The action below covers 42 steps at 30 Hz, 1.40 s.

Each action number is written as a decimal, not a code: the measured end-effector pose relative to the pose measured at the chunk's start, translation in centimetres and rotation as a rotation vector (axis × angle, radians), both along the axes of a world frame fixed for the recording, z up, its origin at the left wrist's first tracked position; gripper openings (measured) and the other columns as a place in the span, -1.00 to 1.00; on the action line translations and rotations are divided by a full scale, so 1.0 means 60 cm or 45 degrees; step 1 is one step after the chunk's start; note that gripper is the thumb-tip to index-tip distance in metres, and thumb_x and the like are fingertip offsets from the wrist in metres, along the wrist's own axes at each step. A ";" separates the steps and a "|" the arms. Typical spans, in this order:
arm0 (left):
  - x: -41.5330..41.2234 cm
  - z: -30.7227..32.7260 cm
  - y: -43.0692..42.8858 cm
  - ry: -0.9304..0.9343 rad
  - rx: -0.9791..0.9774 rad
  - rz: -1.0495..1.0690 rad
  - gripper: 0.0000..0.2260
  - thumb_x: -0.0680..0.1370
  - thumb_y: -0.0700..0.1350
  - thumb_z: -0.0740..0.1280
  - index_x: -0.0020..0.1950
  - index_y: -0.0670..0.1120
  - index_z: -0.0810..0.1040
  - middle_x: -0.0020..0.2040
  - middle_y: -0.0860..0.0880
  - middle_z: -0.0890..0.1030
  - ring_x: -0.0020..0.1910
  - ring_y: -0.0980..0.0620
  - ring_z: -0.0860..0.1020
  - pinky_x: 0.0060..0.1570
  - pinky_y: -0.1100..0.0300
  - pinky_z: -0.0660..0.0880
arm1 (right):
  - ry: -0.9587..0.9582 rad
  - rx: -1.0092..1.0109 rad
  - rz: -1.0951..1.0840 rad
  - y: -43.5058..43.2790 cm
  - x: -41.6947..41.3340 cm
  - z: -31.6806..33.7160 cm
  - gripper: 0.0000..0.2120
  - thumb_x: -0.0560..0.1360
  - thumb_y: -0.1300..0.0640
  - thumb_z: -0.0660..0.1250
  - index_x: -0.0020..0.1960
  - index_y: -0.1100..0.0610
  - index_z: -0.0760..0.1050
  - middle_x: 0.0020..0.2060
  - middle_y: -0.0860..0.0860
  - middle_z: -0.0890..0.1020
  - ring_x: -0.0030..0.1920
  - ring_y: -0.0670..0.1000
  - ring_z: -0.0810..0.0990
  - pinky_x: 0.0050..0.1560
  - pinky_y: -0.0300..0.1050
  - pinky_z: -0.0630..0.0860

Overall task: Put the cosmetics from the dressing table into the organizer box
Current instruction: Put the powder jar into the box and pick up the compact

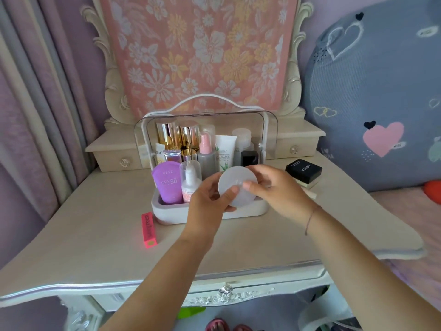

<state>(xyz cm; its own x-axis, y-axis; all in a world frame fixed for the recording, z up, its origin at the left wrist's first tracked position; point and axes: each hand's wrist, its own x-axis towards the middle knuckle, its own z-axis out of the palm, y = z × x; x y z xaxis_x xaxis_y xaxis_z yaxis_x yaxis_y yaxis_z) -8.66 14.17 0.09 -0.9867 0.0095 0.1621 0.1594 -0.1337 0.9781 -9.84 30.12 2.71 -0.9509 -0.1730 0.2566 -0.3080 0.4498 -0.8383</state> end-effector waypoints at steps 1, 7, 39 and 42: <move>-0.002 -0.001 -0.002 0.021 0.000 0.013 -0.75 0.48 -0.15 0.41 0.12 0.07 0.55 0.00 0.01 0.67 -0.07 0.12 0.62 -0.22 0.27 0.57 | -0.017 -0.037 0.004 -0.002 -0.011 0.003 -0.68 0.47 0.13 0.40 0.21 0.12 0.53 0.02 0.00 0.67 -0.04 -0.10 0.64 -0.09 -0.37 0.55; 0.011 -0.043 -0.018 0.187 -0.393 0.234 -0.67 0.50 -0.23 0.34 0.22 0.04 0.51 0.02 0.21 0.61 0.00 0.24 0.57 -0.03 0.47 0.44 | 0.235 0.157 -0.245 -0.018 -0.056 0.006 -0.65 0.40 0.11 0.45 0.19 0.05 0.56 -0.11 -0.01 0.66 -0.16 0.03 0.60 -0.10 -0.12 0.54; 0.025 -0.069 -0.047 0.407 -0.598 0.260 -0.69 0.48 -0.36 0.29 0.04 0.01 0.62 0.12 0.22 0.51 0.11 0.34 0.47 0.05 0.44 0.40 | 0.663 0.810 -0.193 -0.045 -0.079 0.002 -0.68 0.44 0.14 0.40 0.20 0.07 0.56 0.10 0.00 0.61 0.01 0.11 0.59 -0.10 -0.05 0.47; 0.025 -0.070 -0.047 0.414 -0.605 0.253 -0.70 0.48 -0.35 0.29 0.05 0.00 0.62 0.13 0.21 0.51 0.11 0.32 0.48 0.05 0.46 0.39 | 0.642 0.802 -0.151 -0.043 -0.081 0.008 -0.68 0.44 0.12 0.41 0.19 0.05 0.56 0.10 -0.03 0.60 -0.06 0.09 0.58 -0.10 -0.07 0.46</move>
<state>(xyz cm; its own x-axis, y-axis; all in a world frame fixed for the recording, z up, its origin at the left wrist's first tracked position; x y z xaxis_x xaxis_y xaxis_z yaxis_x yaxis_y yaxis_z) -7.15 11.35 -4.11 -0.8778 -0.0245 0.4784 0.4370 0.3681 0.8207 -14.68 27.52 3.22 -0.7681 -0.3333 0.5467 -0.5016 0.8439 -0.1903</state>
